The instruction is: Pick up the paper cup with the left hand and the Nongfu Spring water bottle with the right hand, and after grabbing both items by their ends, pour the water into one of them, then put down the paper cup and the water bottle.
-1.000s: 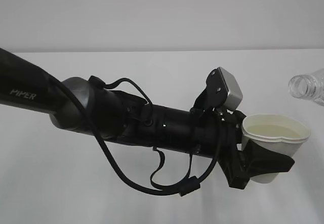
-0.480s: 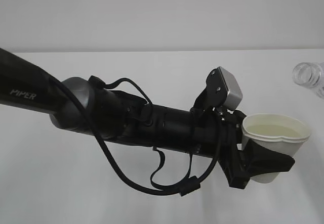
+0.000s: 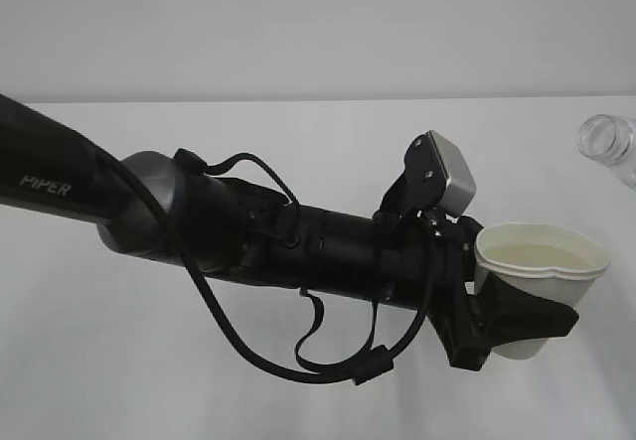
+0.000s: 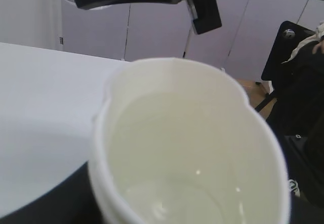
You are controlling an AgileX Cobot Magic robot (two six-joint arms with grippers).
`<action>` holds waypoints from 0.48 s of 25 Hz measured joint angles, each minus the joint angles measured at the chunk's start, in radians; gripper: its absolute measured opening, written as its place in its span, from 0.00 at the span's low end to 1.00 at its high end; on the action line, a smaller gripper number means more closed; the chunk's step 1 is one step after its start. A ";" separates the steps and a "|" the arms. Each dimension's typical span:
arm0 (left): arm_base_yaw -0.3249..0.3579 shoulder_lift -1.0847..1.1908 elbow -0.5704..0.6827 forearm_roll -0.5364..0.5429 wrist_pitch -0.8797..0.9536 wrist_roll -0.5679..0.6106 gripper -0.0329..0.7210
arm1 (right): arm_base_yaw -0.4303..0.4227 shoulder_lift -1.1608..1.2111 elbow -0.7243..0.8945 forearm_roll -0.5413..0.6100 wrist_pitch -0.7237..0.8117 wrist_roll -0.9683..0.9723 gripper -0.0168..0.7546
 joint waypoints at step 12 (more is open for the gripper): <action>0.000 0.000 0.000 0.000 0.000 0.000 0.59 | 0.000 0.000 0.000 0.000 0.004 0.075 0.54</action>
